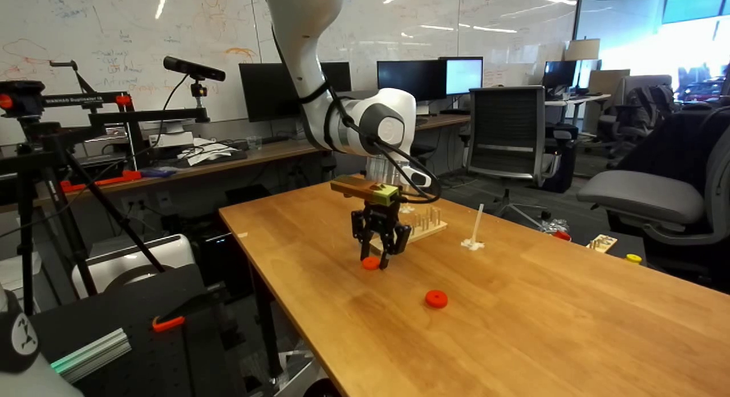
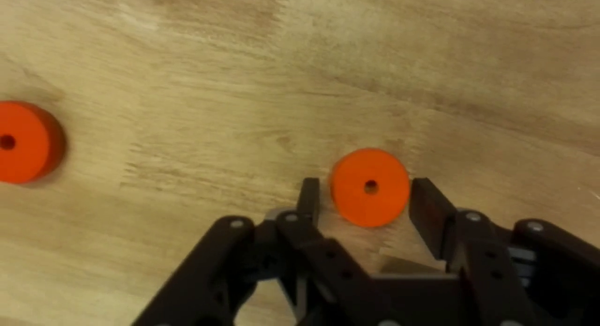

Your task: Put an orange disk on the wooden base

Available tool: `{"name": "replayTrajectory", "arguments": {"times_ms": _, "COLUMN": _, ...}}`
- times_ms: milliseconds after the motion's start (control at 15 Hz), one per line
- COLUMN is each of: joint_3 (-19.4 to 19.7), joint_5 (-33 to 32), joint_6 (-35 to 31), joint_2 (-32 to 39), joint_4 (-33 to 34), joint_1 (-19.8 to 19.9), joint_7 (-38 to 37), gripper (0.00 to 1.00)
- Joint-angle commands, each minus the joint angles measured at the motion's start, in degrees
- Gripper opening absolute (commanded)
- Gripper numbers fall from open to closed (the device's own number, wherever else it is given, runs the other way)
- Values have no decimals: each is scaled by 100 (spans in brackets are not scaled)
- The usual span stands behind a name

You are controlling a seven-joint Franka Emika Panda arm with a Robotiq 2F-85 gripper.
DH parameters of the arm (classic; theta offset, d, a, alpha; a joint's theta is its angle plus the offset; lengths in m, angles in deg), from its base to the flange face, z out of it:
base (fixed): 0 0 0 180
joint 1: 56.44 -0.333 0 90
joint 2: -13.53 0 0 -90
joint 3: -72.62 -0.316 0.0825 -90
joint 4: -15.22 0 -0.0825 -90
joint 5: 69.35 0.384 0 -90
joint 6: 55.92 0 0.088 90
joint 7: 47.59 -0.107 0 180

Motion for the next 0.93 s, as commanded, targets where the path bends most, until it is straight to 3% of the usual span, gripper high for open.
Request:
{"name": "replayTrajectory", "arguments": {"times_ms": 0, "joint_3": -54, "joint_5": 167, "joint_6": 10, "joint_2": -94, "joint_4": -105, "joint_1": 86, "joint_7": 140, "gripper": 21}}
{"name": "replayTrajectory", "arguments": {"times_ms": 67, "joint_3": -72, "joint_5": 196, "joint_6": 57, "joint_2": -140, "joint_4": -122, "joint_1": 112, "joint_7": 174, "gripper": 18}}
{"name": "replayTrajectory", "arguments": {"times_ms": 867, "joint_3": -181, "joint_5": 254, "joint_6": -115, "joint_2": -870, "joint_4": -734, "joint_1": 104, "joint_7": 194, "gripper": 18}}
